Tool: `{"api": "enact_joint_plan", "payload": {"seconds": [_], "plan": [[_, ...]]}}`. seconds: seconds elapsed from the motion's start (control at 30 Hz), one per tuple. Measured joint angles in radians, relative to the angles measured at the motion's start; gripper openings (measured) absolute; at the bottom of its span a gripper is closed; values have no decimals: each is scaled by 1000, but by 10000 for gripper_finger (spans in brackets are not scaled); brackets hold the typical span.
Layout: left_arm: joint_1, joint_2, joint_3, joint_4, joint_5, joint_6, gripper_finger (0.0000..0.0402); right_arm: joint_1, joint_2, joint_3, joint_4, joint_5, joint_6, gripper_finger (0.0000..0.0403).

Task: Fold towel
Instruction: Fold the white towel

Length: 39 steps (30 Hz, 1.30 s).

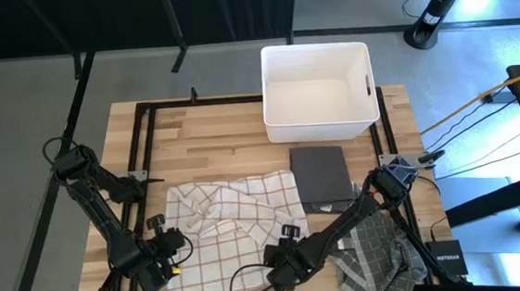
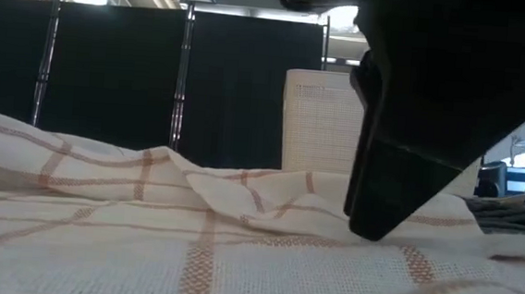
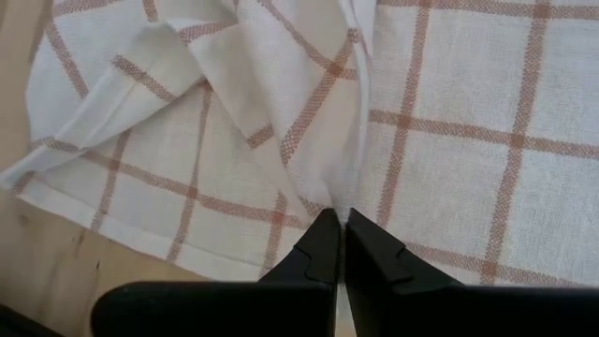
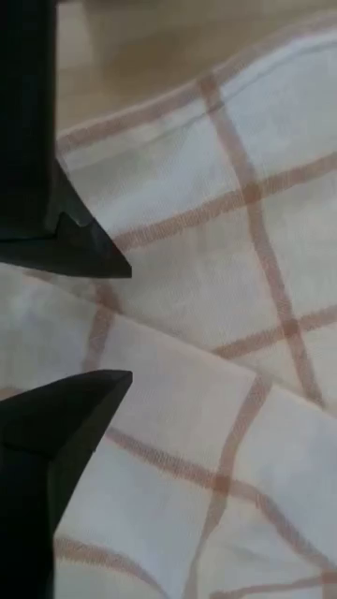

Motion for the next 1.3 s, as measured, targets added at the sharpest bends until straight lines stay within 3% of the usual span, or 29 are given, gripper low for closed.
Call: {"api": "enact_joint_plan", "payload": {"seconds": [0.3, 0.73, 0.97, 1.3], "plan": [[-4, -1, 0, 0, -3, -7, 1, 4, 4, -13, -33, -13, 0, 132], [-4, -1, 0, 0, -11, -7, 1, 13, 5, -14, -49, -25, -52, 120], [-4, -1, 0, 0, -13, -7, 1, 21, 5, -14, -80, -16, -73, 24], [-4, -1, 0, -1, -27, -4, 1, 71, -7, 143, -318, 162, -76, 8]]}}
